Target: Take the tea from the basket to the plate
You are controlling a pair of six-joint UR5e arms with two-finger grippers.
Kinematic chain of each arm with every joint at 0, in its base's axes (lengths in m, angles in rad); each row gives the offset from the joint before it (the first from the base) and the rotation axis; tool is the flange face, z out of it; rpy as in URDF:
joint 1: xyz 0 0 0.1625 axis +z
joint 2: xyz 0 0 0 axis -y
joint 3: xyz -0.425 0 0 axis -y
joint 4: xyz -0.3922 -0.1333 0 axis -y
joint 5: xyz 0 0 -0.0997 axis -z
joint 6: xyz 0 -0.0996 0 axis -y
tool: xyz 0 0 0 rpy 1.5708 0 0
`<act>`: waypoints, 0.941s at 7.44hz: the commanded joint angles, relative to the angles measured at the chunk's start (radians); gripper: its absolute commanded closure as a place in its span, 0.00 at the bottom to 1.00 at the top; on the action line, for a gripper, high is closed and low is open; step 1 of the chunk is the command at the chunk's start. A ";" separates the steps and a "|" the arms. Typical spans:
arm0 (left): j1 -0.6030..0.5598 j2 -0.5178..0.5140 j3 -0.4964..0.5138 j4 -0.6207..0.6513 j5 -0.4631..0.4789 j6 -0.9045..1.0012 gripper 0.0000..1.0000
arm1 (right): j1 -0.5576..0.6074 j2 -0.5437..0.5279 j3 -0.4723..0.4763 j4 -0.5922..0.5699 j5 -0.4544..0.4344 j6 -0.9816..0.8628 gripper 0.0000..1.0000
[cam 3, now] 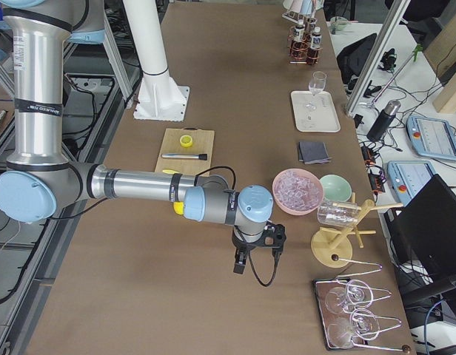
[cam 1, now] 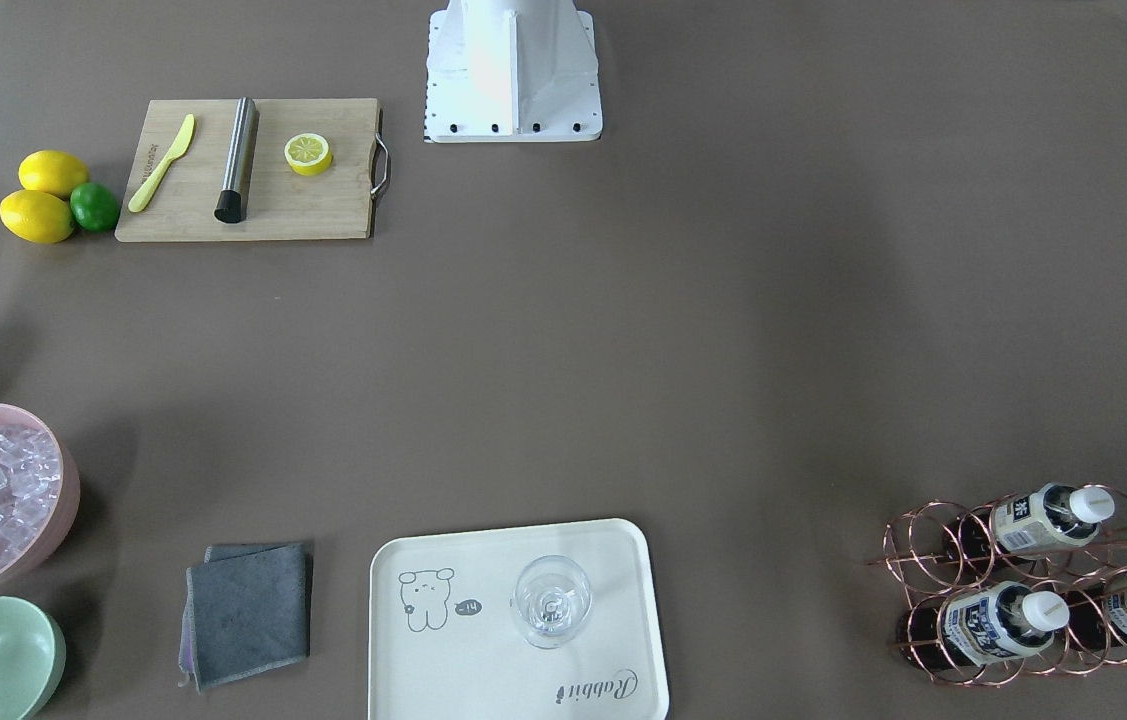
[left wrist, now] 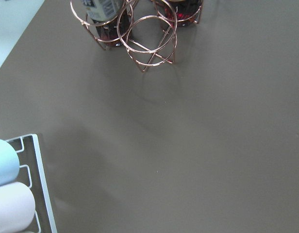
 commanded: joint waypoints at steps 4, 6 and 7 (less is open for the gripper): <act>0.083 -0.316 0.159 -0.002 0.003 0.082 0.02 | 0.000 0.000 0.000 0.001 0.003 0.000 0.00; 0.108 -0.385 0.163 0.019 0.002 0.088 0.02 | 0.000 0.000 0.000 0.001 0.003 0.000 0.00; 0.119 -0.430 0.169 0.071 0.002 0.089 0.02 | 0.000 0.000 0.002 0.001 0.003 0.002 0.00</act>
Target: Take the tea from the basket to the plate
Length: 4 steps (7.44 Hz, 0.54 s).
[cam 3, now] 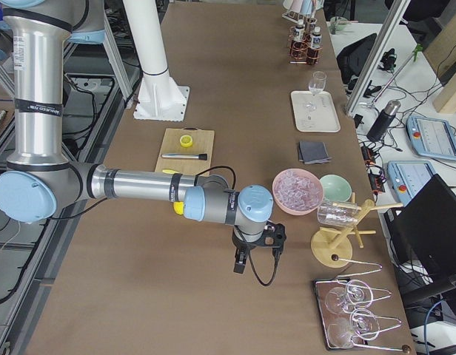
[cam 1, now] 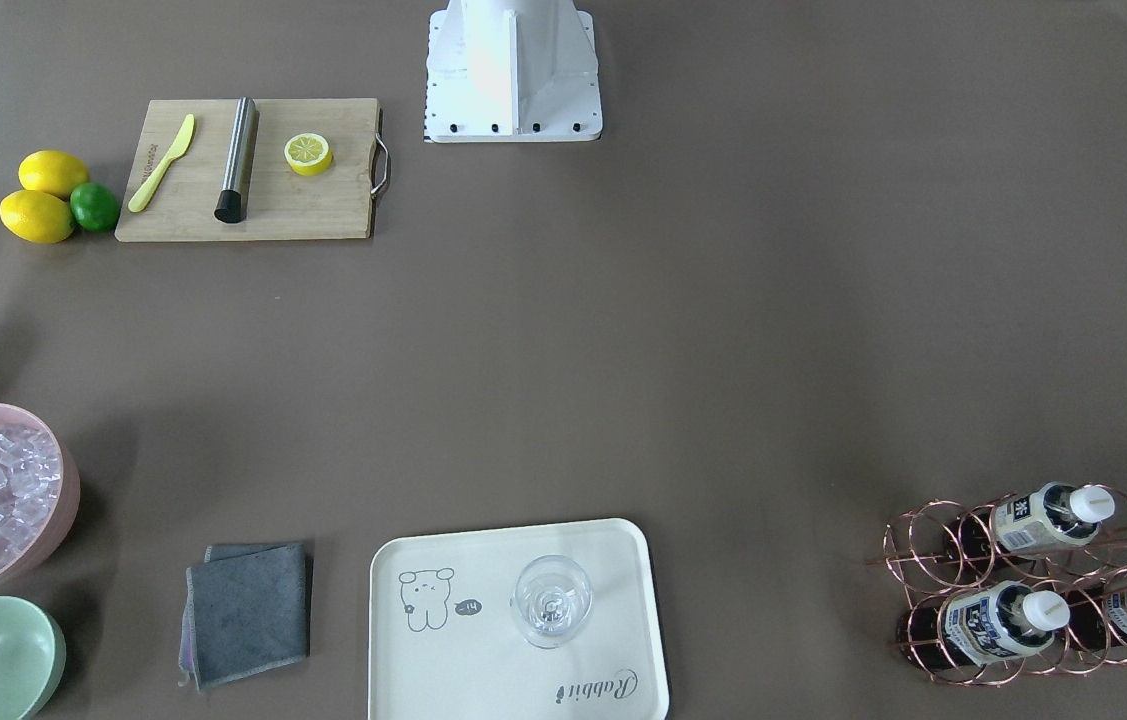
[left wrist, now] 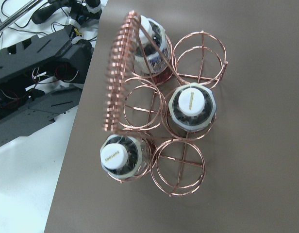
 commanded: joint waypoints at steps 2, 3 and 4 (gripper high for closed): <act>0.044 -0.182 0.102 0.099 0.001 0.020 0.02 | 0.000 -0.002 -0.002 -0.001 -0.001 0.000 0.00; 0.066 -0.207 0.128 0.099 0.007 0.019 0.02 | 0.000 -0.002 -0.002 -0.001 0.000 0.000 0.00; 0.083 -0.225 0.144 0.099 0.061 0.019 0.02 | 0.000 -0.002 -0.002 -0.001 -0.001 0.000 0.00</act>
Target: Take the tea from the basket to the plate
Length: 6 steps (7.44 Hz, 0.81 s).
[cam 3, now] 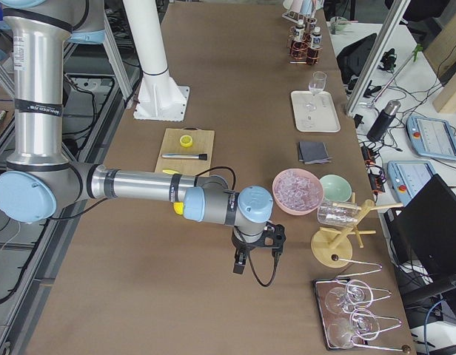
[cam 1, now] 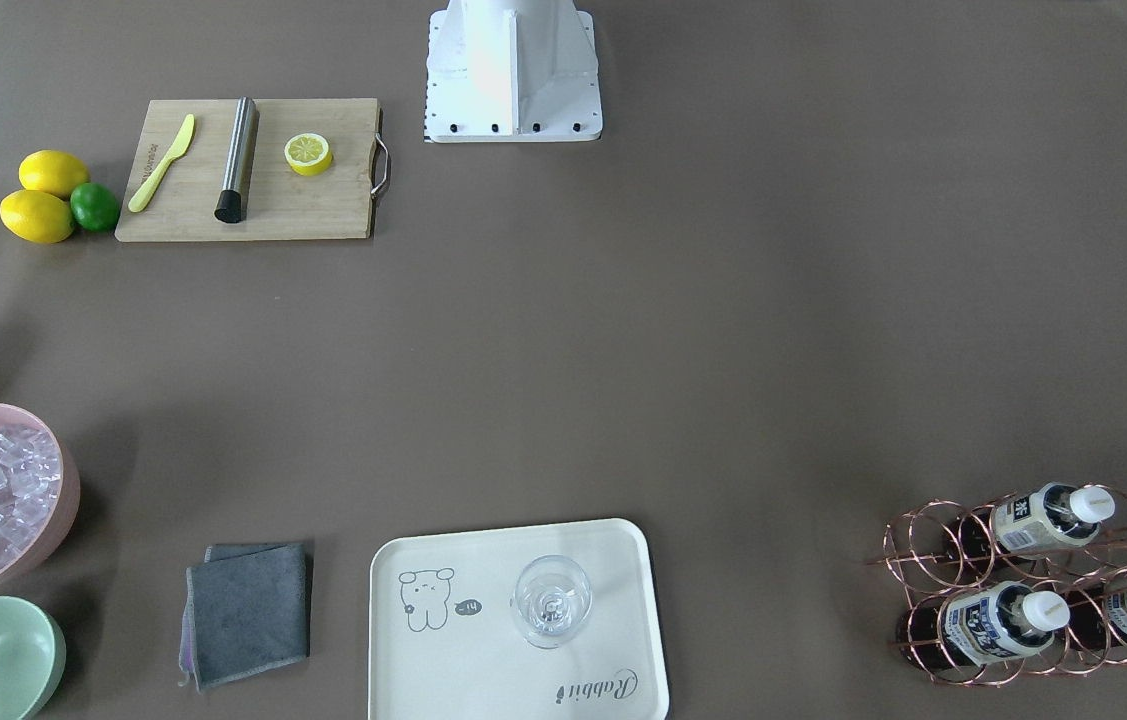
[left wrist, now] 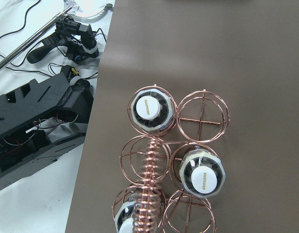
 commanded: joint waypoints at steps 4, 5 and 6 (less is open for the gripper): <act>0.038 -0.056 0.119 -0.010 0.066 0.019 0.03 | 0.000 0.000 -0.002 0.000 0.001 0.000 0.00; 0.039 -0.053 0.121 -0.010 0.066 0.016 0.03 | 0.000 0.000 -0.002 0.000 -0.001 0.000 0.00; 0.049 -0.052 0.123 -0.010 0.067 0.014 0.06 | 0.000 0.000 -0.002 0.000 -0.001 0.000 0.00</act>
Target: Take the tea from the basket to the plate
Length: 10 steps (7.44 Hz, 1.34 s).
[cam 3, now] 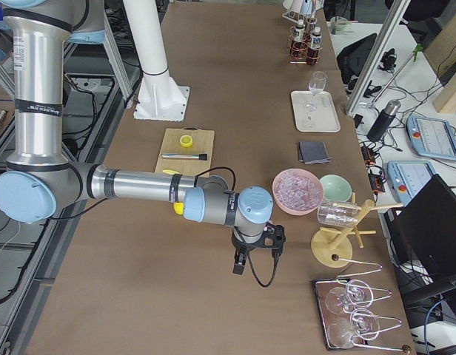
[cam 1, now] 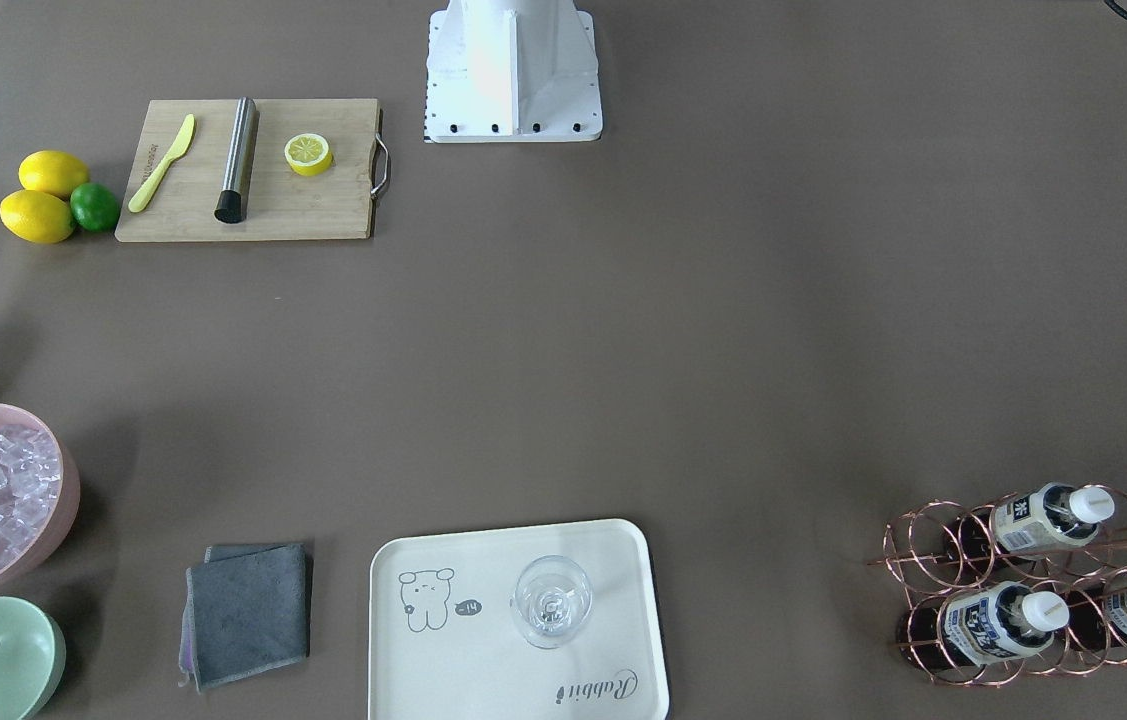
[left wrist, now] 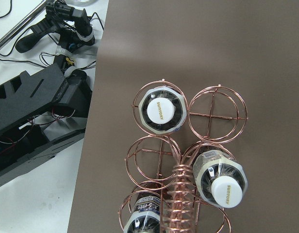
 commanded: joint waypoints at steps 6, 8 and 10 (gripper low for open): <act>-0.003 -0.005 -0.018 0.010 -0.001 0.002 1.00 | 0.000 -0.009 -0.002 0.000 0.007 0.000 0.00; -0.078 0.009 -0.165 0.150 -0.020 0.019 1.00 | 0.000 -0.009 -0.002 0.000 0.007 0.000 0.00; -0.094 0.067 -0.534 0.495 -0.015 0.050 1.00 | 0.000 -0.009 -0.002 0.000 0.009 0.001 0.00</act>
